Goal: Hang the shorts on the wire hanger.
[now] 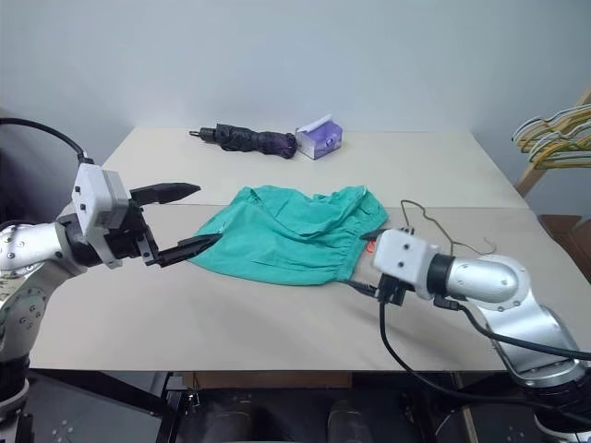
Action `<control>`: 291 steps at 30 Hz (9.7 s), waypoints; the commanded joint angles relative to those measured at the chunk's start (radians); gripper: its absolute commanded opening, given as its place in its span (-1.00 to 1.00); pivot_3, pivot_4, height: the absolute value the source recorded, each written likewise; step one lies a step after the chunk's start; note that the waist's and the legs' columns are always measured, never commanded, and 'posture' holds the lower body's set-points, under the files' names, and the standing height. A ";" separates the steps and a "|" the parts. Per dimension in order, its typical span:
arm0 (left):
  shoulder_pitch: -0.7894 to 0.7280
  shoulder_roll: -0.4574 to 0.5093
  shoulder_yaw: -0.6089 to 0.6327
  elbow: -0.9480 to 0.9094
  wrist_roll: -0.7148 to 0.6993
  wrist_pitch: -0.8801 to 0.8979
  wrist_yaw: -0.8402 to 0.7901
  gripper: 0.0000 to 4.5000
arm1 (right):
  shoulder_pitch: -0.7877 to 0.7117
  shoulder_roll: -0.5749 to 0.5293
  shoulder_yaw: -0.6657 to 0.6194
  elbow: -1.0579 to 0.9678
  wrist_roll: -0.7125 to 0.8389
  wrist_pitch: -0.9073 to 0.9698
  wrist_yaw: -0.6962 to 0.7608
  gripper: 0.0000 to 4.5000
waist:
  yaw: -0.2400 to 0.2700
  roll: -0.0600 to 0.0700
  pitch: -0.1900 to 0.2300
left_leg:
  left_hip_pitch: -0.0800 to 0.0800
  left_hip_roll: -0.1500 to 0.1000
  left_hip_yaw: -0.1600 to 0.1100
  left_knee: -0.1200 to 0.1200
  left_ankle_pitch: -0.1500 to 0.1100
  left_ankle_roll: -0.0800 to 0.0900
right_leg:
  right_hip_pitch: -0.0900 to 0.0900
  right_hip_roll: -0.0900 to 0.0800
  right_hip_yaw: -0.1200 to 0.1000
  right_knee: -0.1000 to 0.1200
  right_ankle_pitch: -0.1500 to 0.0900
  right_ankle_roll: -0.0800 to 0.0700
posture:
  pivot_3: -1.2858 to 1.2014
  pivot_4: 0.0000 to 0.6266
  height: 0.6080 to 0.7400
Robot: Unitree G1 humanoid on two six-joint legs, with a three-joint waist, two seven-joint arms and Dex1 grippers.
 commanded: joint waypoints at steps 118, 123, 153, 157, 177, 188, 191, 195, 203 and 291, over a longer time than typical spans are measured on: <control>-1.398 -0.161 -0.464 1.671 1.088 -0.800 1.016 -0.98 | -1.386 0.348 0.231 1.758 -0.681 -0.728 -1.202 -1.00 | -0.012 0.007 0.012 | -0.041 -0.007 -0.002 -0.015 0.007 -0.010 | -0.055 -0.006 0.001 0.021 0.002 -0.006 | 0.06 -0.84 1.00; -1.222 -0.129 -0.445 1.522 1.007 -0.938 0.735 -0.98 | -1.222 0.293 0.225 1.718 -0.649 -0.948 -1.094 -1.00 | -0.011 0.007 0.013 | -0.025 -0.008 -0.001 -0.016 0.004 -0.006 | -0.035 -0.007 0.000 0.011 0.000 -0.003 | 0.06 -0.79 1.00; 0.100 0.419 -0.320 0.254 0.345 -0.702 -0.495 -0.98 | -0.274 -0.007 0.190 0.861 -0.092 -1.037 0.223 -1.00 | -0.071 0.007 0.026 | 0.012 0.000 0.000 -0.013 0.004 -0.002 | 0.000 -0.001 0.002 0.017 -0.009 -0.005 | 0.00 -0.77 1.00; 0.210 0.459 -0.261 0.208 0.288 -0.721 -0.559 -0.98 | -0.238 0.013 0.147 0.843 -0.137 -1.073 0.137 -1.00 | -0.080 0.007 0.026 | 0.015 0.000 0.002 -0.013 0.004 -0.002 | 0.001 0.000 0.003 0.018 -0.010 -0.009 | -0.01 -0.83 1.00; 0.436 0.392 -0.068 0.072 0.153 -0.651 -0.563 -0.12 | 0.016 -0.124 0.034 0.536 0.056 -0.879 0.246 0.05 | -0.054 0.004 0.028 | 0.016 0.002 0.005 -0.012 0.003 0.000 | 0.001 0.000 0.004 0.017 -0.014 -0.014 | 0.00 -0.79 1.00; 0.130 0.329 -0.007 0.161 -0.129 -0.292 -0.482 0.99 | 0.059 -0.122 -0.166 0.446 0.168 -0.443 0.141 1.00 | -0.042 0.003 0.028 | 0.015 0.001 0.006 -0.011 0.003 0.000 | 0.000 0.000 0.004 0.017 -0.013 -0.013 | 0.00 -0.81 1.00; 0.054 0.256 -0.031 0.158 -0.139 -0.230 -0.412 0.99 | 0.030 -0.081 -0.174 0.436 0.115 -0.287 0.028 1.00 | -0.047 0.003 0.028 | 0.014 0.002 0.006 -0.011 0.003 0.000 | 0.000 0.000 0.004 0.017 -0.010 -0.006 | -0.02 -0.82 1.00; -0.038 0.163 -0.067 0.132 -0.153 -0.149 -0.318 0.99 | -0.030 -0.029 -0.153 0.429 0.042 -0.003 -0.107 1.00 | -0.051 0.003 0.028 | 0.014 0.001 0.005 -0.011 0.003 0.000 | 0.000 0.000 0.004 0.017 -0.009 -0.005 | -0.03 -0.86 1.00; -0.121 0.030 -0.069 0.119 -0.183 -0.059 -0.210 0.99 | -0.245 0.157 -0.113 0.608 -0.036 0.445 -0.295 1.00 | -0.068 0.000 0.023 | 0.011 0.000 0.003 -0.009 0.003 0.000 | -0.001 0.000 0.004 0.017 -0.008 -0.005 | -0.05 -0.99 1.00; -0.498 -0.101 -0.448 0.651 0.384 -0.072 -0.412 -0.98 | -0.369 0.015 -0.051 0.633 -0.379 -1.074 -0.258 -1.00 | -0.267 0.004 0.003 | 0.011 -0.002 -0.004 -0.009 0.003 0.000 | 0.001 -0.001 0.001 0.017 -0.009 -0.001 | -0.13 -1.00 1.00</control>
